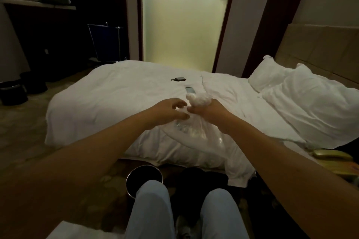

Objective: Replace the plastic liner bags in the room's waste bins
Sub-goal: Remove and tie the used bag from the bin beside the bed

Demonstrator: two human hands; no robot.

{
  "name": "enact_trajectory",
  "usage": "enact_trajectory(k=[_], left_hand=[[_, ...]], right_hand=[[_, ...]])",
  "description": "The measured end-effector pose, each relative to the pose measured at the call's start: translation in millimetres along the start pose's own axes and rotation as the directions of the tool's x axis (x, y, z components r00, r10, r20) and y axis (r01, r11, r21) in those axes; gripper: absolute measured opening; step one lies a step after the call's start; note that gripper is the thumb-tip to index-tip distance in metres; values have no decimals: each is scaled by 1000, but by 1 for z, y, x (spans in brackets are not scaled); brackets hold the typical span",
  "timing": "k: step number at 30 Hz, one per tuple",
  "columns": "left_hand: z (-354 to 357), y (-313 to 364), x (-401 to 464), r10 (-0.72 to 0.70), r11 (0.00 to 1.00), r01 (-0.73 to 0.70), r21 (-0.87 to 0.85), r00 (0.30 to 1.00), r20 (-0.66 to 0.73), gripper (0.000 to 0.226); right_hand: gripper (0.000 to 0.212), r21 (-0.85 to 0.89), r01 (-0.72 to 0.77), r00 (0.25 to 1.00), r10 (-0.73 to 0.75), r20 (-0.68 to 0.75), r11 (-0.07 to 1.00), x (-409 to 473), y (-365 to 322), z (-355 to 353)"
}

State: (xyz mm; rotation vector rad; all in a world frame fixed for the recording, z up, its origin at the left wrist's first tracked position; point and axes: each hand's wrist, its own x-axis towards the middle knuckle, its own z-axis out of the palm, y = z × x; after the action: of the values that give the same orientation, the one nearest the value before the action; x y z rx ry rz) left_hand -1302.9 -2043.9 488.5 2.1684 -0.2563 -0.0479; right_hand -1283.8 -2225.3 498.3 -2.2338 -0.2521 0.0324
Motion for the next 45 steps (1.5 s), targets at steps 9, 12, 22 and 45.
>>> enact_trajectory(k=[9,12,22,45], left_hand=[[15,-137,70,-129,992,129,-14,987,-99,9],[28,-199,102,-214,977,211,-40,973,-91,11],[62,-381,182,-523,844,519,-133,852,5,21],[-290,-39,117,-708,636,760,-132,506,-493,17]], right_hand=[[34,92,-188,956,160,247,978,95,64,86],[40,-16,-243,919,236,316,970,147,101,131],[40,-343,-188,761,357,542,920,287,215,281],[47,-150,-33,715,128,688,988,332,-247,118]])
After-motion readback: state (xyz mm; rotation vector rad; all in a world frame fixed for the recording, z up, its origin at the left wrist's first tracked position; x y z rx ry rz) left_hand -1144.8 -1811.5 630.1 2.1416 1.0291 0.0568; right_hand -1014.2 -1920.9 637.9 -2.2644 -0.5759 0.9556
